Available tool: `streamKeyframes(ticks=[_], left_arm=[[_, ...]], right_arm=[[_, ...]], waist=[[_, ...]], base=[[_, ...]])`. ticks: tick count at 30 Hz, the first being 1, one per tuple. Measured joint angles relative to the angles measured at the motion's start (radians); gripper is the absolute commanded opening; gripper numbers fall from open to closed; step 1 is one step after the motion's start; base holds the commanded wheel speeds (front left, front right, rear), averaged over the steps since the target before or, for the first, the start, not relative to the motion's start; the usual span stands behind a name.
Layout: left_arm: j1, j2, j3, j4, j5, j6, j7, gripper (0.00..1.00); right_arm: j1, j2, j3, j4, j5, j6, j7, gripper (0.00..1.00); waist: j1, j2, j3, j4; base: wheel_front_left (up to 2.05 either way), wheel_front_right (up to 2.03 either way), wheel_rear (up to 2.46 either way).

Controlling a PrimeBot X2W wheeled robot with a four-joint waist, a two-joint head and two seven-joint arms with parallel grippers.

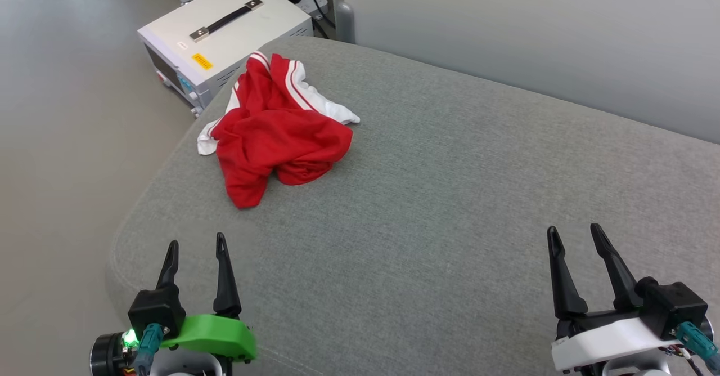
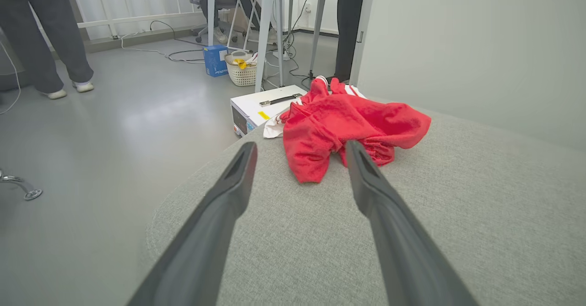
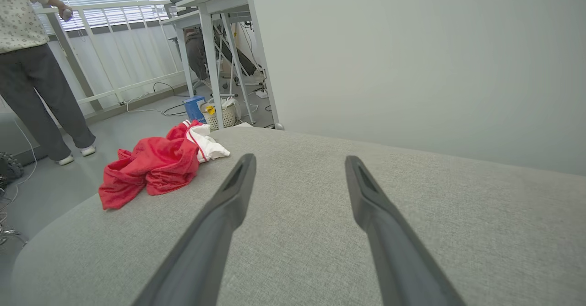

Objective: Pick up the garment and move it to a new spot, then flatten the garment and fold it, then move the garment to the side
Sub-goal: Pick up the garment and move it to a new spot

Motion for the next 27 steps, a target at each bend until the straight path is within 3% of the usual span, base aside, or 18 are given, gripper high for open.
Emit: streamKeyframes(ticks=[12, 21, 27], left_arm=[[0.000, 0.000, 0.007, 0.005, -0.008, 0.003, 0.000, 1.00], [-0.001, 0.000, 0.031, 0.018, -0.012, 0.002, 0.000, 1.00], [-0.089, 0.003, 0.101, 0.033, -0.010, -0.074, 0.000, 1.00]], right_arm=[[0.001, 0.000, 0.004, 0.000, 0.000, 0.000, 0.000, 1.00], [0.001, 0.000, 0.015, 0.000, 0.000, 0.000, 0.000, 1.00], [-0.002, 0.001, 0.020, -0.002, -0.015, 0.000, 0.000, 1.00]], waist=[[0.0000, 0.0000, 0.007, 0.097], [0.0000, 0.0000, 0.017, 0.099], [0.0000, 0.0000, 0.033, 0.077]], base=[[0.00, 0.00, 0.00], [0.00, 0.00, 0.00], [0.00, 0.00, 0.00]])
